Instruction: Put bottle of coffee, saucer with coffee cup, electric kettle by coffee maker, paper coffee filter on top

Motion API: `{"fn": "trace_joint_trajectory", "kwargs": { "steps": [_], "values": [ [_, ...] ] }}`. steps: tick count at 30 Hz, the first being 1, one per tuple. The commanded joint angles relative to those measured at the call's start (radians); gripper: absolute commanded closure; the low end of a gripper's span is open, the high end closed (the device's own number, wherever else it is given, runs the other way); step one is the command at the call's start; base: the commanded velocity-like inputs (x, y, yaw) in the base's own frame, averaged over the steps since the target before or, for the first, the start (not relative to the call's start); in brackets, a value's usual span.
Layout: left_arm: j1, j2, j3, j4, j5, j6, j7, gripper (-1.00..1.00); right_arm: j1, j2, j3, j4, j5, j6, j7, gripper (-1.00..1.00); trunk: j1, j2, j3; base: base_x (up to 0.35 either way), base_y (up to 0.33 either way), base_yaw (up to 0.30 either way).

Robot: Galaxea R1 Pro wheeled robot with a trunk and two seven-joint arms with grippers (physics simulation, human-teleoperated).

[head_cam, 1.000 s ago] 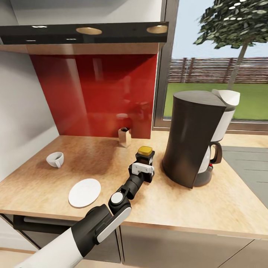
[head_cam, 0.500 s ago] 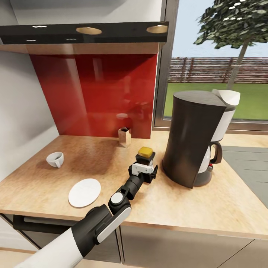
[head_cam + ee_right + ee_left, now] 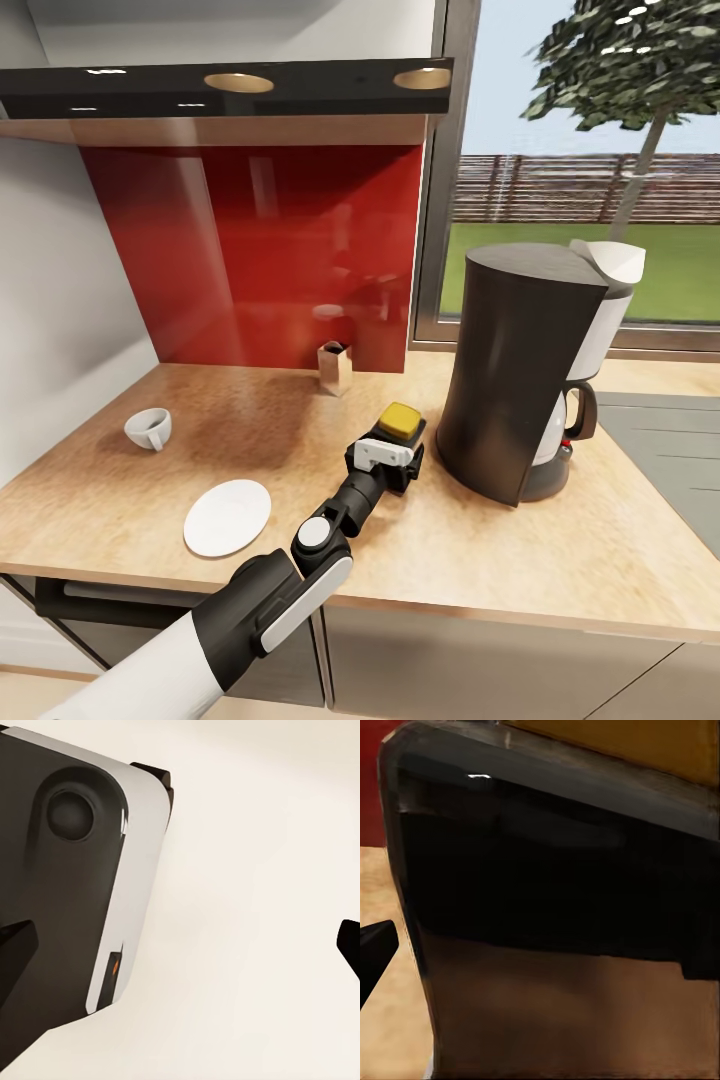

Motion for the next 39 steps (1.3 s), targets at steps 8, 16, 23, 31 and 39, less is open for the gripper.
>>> {"fn": "trace_joint_trajectory", "kwargs": {
  "steps": [8,16,23,31,39],
  "values": [
    [-0.001,0.000,-0.003,-0.001,0.009,-0.003,0.007,-1.00,-0.001,0.000,-0.006,0.000,0.008,-0.004,0.002,-1.00,0.000,-0.001,-0.001,0.000,0.000,0.000],
    [-0.002,0.000,-0.002,-0.001,0.009,-0.003,0.007,-1.00,-0.001,0.000,-0.006,0.000,0.008,-0.004,0.002,-1.00,0.000,-0.001,-0.001,0.000,0.000,0.000],
    [-0.001,0.000,-0.002,-0.001,0.008,-0.003,0.007,-1.00,-0.001,0.000,-0.006,0.000,0.008,-0.004,0.002,-1.00,0.000,-0.001,-0.001,0.000,0.000,0.000],
    [-0.001,0.000,-0.002,-0.001,0.009,-0.003,0.007,-1.00,-0.001,0.000,-0.006,0.000,0.008,-0.004,0.002,-1.00,0.000,-0.001,-0.001,0.000,0.000,0.000],
    [-0.001,0.001,-0.001,-0.002,0.008,-0.003,0.007,-1.00,-0.001,0.000,-0.006,0.000,0.008,-0.004,0.002,-1.00,0.000,-0.001,-0.001,-0.093,0.000,0.000]
  ]
}}
